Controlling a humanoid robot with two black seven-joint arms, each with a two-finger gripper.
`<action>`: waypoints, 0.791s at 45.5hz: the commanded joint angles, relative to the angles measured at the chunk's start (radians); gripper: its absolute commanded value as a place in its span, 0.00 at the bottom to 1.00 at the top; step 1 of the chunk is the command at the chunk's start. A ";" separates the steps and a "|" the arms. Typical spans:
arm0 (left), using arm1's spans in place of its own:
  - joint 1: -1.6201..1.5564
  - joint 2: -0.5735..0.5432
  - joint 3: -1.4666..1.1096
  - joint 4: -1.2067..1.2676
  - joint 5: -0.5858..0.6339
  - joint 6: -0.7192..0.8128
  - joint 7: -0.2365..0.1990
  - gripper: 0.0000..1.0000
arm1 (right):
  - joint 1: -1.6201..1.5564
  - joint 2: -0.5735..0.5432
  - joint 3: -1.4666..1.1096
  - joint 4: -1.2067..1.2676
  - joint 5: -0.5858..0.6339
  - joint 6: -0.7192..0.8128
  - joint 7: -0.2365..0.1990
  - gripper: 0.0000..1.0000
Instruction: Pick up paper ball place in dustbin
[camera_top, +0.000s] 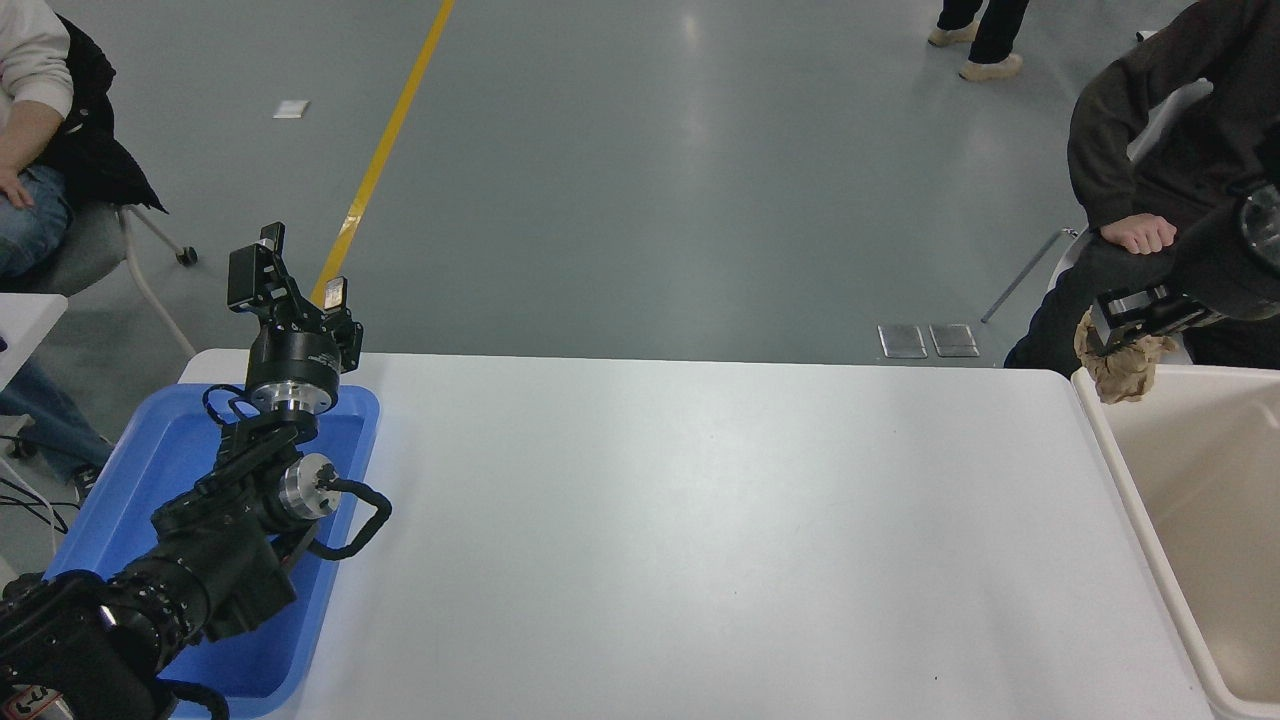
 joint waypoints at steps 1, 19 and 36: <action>0.000 0.000 0.000 0.000 0.000 0.000 0.000 1.00 | 0.046 0.009 -0.008 0.016 0.000 0.042 0.001 0.00; 0.000 0.000 0.000 0.000 0.000 0.000 0.000 1.00 | 0.011 -0.003 -0.021 0.004 -0.060 0.033 -0.005 0.00; 0.000 0.000 0.000 0.000 0.000 0.000 0.000 1.00 | -0.153 -0.104 -0.017 -0.180 -0.178 0.027 0.001 0.00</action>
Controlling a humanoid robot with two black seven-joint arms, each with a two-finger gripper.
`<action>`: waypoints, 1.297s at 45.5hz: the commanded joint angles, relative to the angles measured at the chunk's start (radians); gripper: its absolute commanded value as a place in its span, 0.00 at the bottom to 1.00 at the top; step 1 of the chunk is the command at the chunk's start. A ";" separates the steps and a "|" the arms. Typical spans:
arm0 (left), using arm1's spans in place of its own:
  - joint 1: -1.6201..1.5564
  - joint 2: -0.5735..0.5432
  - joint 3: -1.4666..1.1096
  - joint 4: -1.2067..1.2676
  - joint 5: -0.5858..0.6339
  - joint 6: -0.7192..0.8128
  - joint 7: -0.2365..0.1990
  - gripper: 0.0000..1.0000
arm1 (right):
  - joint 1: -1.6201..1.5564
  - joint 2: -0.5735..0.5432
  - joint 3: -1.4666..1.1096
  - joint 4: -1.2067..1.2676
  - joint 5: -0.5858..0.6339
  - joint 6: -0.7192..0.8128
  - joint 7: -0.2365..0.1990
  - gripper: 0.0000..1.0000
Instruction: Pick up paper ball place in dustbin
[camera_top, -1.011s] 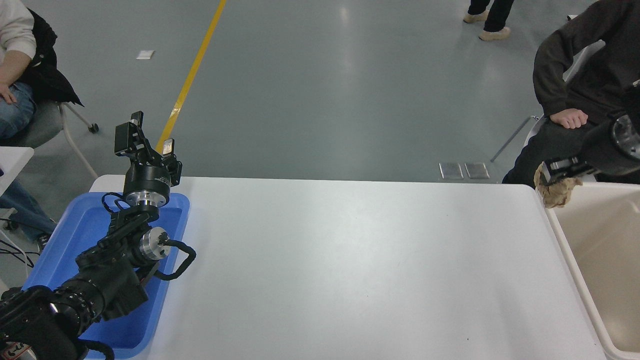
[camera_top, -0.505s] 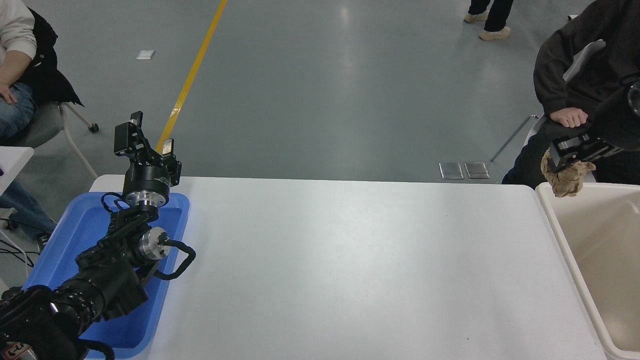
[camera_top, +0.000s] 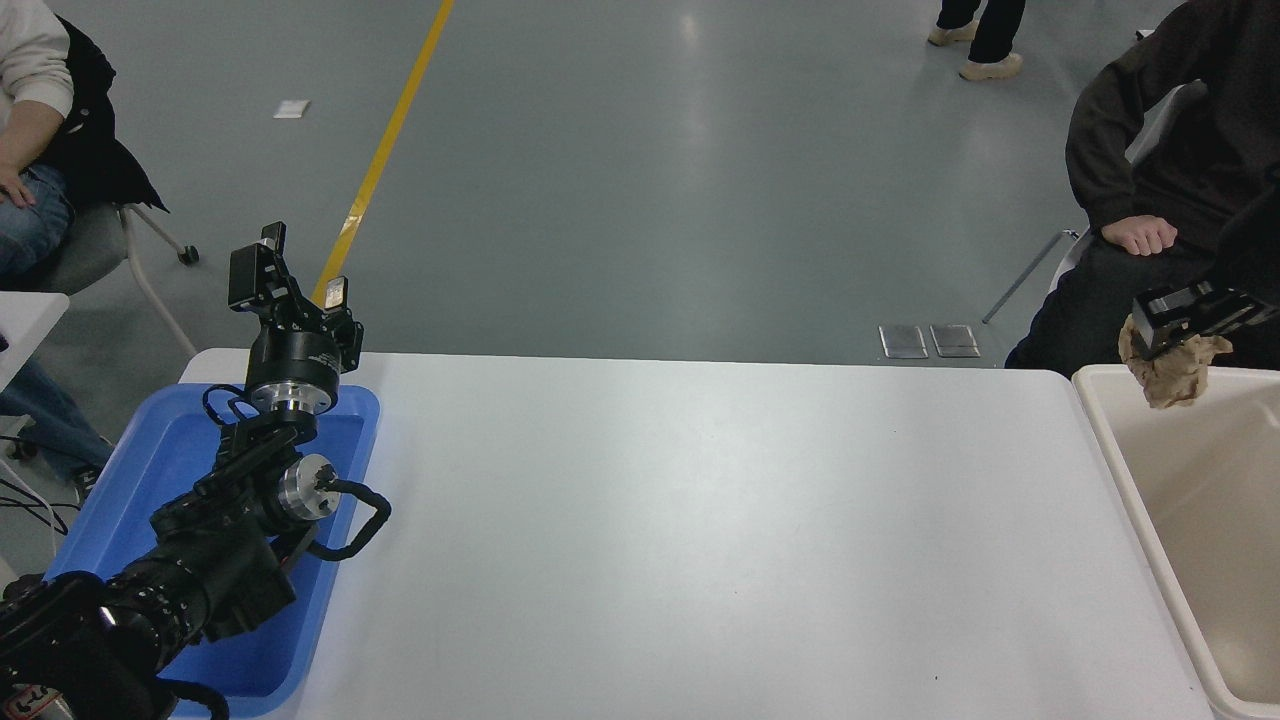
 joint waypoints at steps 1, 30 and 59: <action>0.000 0.000 0.000 0.000 0.000 0.000 0.000 1.00 | -0.142 -0.056 0.012 -0.161 -0.078 -0.006 0.004 0.00; 0.000 0.000 0.000 0.000 0.000 0.000 0.000 1.00 | -0.972 -0.019 0.195 -0.693 -0.109 -0.536 0.011 0.00; 0.002 0.000 -0.002 0.000 0.000 0.000 0.000 1.00 | -1.396 0.209 0.325 -1.091 0.023 -0.667 0.014 0.00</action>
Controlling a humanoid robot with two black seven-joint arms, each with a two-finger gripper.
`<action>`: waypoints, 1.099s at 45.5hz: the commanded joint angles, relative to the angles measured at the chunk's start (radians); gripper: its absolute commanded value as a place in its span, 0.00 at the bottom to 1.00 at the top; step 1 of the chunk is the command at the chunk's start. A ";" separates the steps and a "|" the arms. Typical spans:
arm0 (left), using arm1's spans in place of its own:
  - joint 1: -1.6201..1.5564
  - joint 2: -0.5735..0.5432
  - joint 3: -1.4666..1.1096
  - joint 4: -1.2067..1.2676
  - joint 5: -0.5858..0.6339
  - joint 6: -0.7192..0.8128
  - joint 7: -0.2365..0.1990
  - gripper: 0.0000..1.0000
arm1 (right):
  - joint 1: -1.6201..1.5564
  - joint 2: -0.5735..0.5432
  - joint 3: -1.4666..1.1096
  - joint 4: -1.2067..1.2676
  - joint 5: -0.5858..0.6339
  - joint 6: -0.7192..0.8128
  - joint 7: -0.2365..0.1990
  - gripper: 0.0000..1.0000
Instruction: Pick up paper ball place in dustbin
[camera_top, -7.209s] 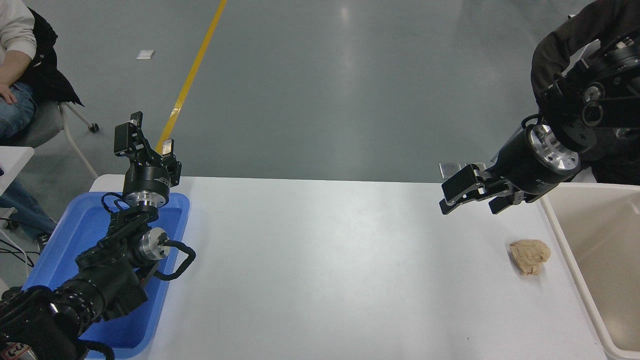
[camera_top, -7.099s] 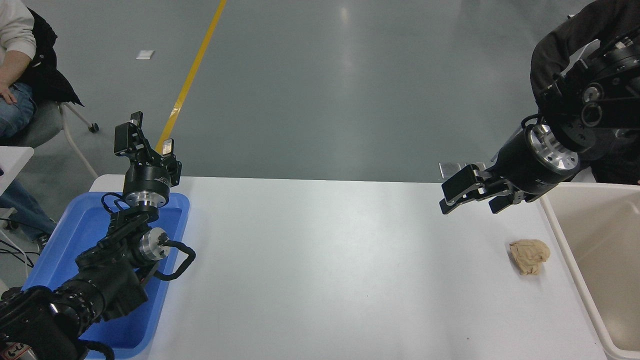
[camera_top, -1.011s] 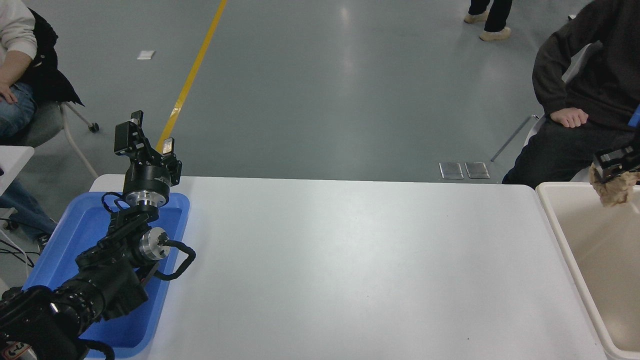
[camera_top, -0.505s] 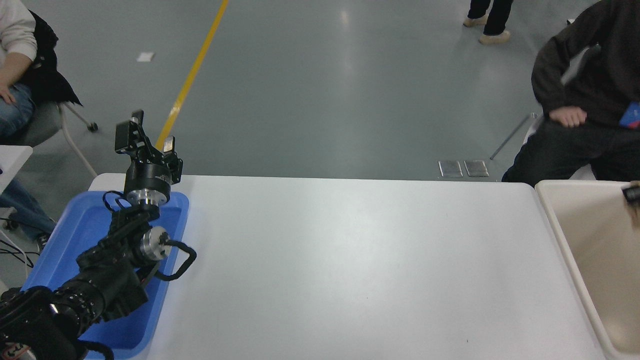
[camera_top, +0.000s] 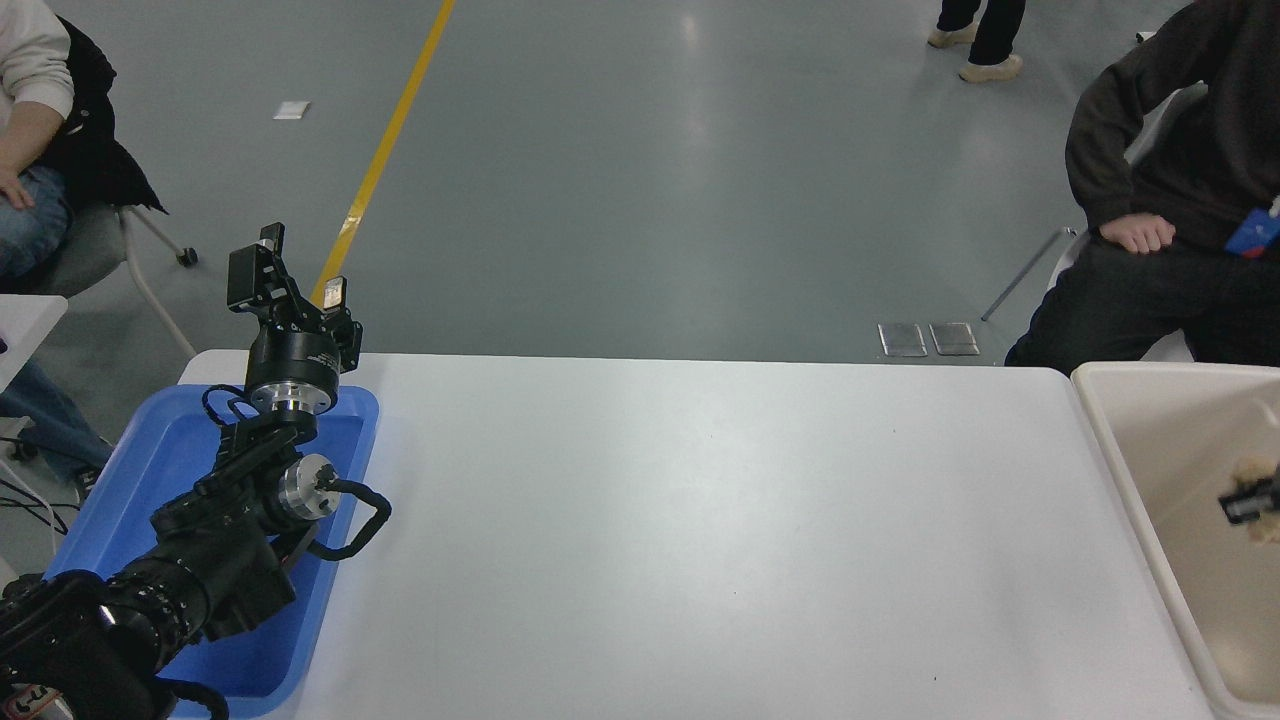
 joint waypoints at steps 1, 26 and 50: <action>0.001 0.000 0.000 0.000 0.000 0.000 0.000 1.00 | -0.104 0.077 0.015 -0.105 0.070 -0.045 -0.001 0.00; 0.001 0.000 0.000 0.000 0.000 0.000 0.000 1.00 | -0.095 0.075 0.018 -0.129 0.102 -0.049 -0.008 1.00; 0.001 0.000 0.000 0.000 0.000 0.000 0.000 1.00 | -0.034 0.069 0.070 -0.114 0.141 -0.052 -0.008 1.00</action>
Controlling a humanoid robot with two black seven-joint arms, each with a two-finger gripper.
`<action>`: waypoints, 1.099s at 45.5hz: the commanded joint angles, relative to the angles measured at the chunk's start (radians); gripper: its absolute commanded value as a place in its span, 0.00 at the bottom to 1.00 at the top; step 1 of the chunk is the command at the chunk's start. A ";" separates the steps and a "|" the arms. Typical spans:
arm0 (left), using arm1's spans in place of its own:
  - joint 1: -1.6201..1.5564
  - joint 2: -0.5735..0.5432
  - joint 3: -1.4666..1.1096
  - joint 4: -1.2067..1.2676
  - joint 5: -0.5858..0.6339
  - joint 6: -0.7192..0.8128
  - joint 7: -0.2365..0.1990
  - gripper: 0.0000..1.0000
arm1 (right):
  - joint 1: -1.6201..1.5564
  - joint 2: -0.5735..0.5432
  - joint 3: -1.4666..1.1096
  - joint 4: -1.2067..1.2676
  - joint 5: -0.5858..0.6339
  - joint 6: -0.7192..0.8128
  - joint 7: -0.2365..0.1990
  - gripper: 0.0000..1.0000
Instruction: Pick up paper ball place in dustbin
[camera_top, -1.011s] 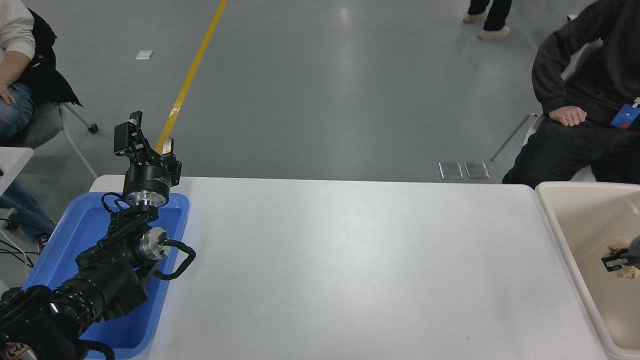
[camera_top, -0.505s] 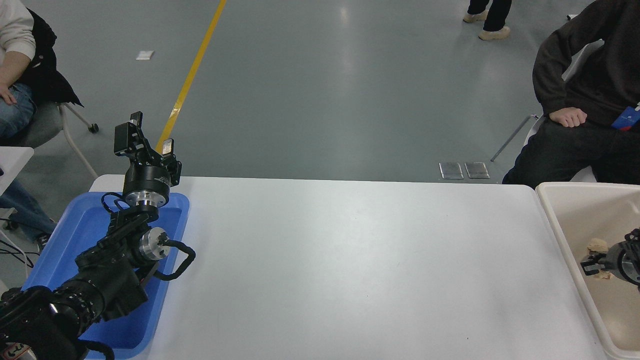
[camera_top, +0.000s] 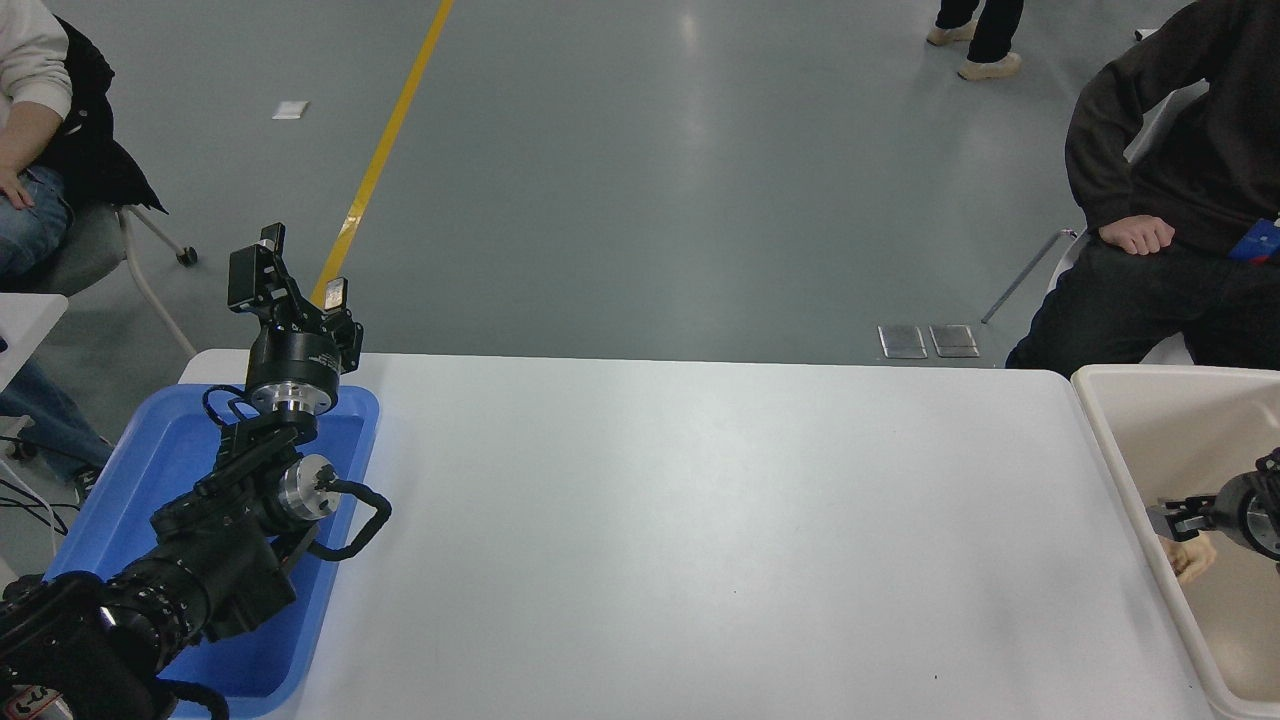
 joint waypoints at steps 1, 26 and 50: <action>0.000 0.000 0.000 0.000 0.000 0.000 0.000 1.00 | 0.049 0.002 0.066 0.010 0.050 -0.003 0.001 1.00; -0.002 0.000 0.000 0.000 0.000 0.000 0.000 1.00 | 0.263 -0.071 0.641 0.356 0.406 0.004 0.001 1.00; -0.002 0.000 0.002 0.000 0.000 0.000 0.000 1.00 | 0.102 -0.134 1.235 0.596 0.498 0.026 0.008 1.00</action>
